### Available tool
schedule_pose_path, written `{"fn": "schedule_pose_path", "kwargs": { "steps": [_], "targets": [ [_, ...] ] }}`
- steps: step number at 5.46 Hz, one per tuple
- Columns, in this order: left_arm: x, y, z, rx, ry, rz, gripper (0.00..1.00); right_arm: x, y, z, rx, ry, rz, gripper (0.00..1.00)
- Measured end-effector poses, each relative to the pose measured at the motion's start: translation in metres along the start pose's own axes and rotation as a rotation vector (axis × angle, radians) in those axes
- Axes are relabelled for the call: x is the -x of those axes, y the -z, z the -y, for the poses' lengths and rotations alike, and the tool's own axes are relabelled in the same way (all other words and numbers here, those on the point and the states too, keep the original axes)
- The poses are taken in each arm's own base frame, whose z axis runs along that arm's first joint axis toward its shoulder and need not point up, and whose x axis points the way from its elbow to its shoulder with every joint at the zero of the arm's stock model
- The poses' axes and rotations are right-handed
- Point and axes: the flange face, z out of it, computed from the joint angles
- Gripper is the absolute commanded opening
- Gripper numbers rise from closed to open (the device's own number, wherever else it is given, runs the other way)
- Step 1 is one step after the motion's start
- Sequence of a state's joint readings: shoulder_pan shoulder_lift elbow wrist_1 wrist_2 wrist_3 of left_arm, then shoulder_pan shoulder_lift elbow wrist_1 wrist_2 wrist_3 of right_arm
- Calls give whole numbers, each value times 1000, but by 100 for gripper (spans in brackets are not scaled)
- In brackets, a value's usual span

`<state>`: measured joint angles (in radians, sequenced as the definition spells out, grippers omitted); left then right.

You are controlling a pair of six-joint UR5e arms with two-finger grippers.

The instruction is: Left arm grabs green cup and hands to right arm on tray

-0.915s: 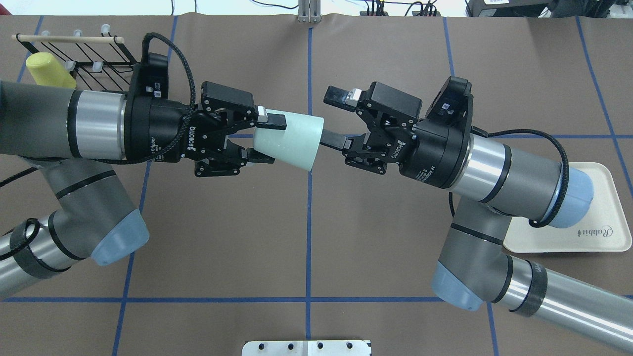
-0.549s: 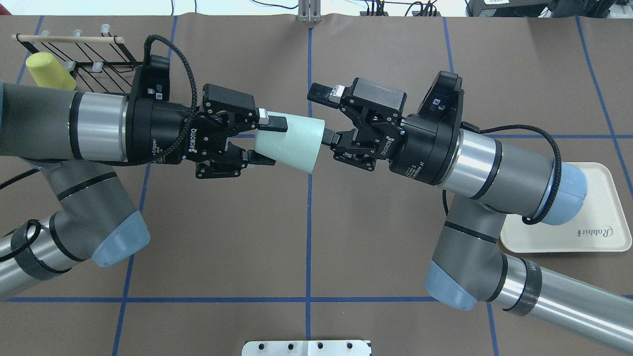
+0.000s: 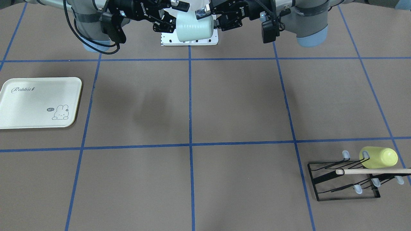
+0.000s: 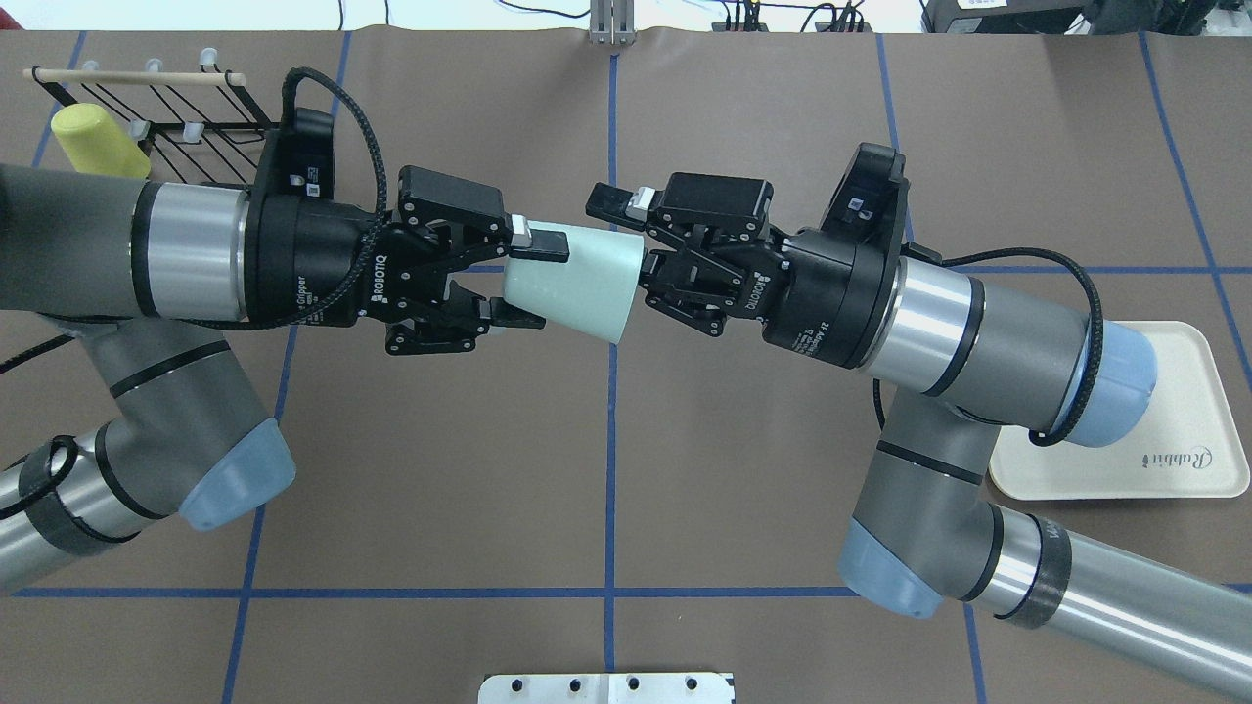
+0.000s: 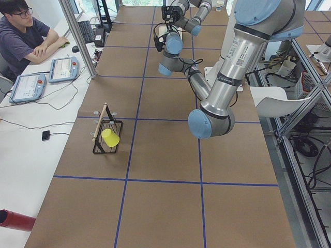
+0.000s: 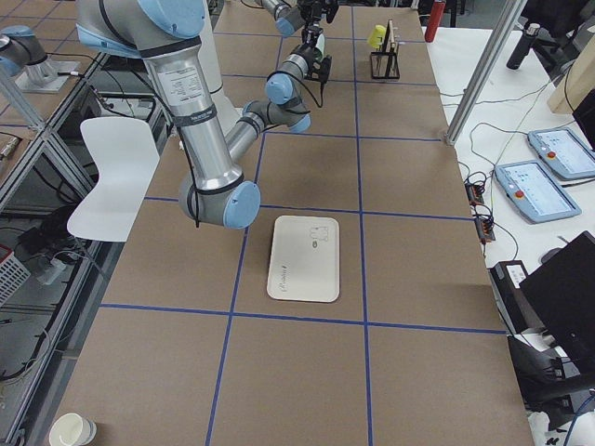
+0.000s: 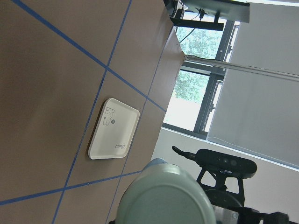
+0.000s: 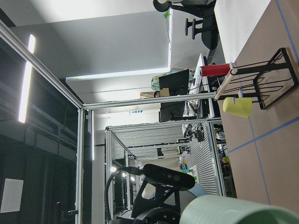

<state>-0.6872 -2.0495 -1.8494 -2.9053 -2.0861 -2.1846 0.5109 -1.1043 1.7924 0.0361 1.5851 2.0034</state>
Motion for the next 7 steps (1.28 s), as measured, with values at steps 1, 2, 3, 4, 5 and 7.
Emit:
{"fn": "schedule_pose_path", "kwargs": {
  "steps": [1,2,3,4,5,7],
  "targets": [
    [0,0,0,0,-2,0,100,-2,2,1,-2,0,-5,0],
    [0,0,0,-1,-6,-1,100,-3,1,1,-9,-4,-20,0],
    [0,0,0,-1,-13,-1,100,-1,1,1,-17,-8,-36,0],
    [2,2,1,-2,-31,5,100,3,9,0,-26,-8,-53,0],
    [7,3,4,2,-59,23,100,3,16,2,-47,-4,-92,0],
    [20,6,12,-1,-76,65,100,-3,10,33,-165,21,-305,0]
  ]
}}
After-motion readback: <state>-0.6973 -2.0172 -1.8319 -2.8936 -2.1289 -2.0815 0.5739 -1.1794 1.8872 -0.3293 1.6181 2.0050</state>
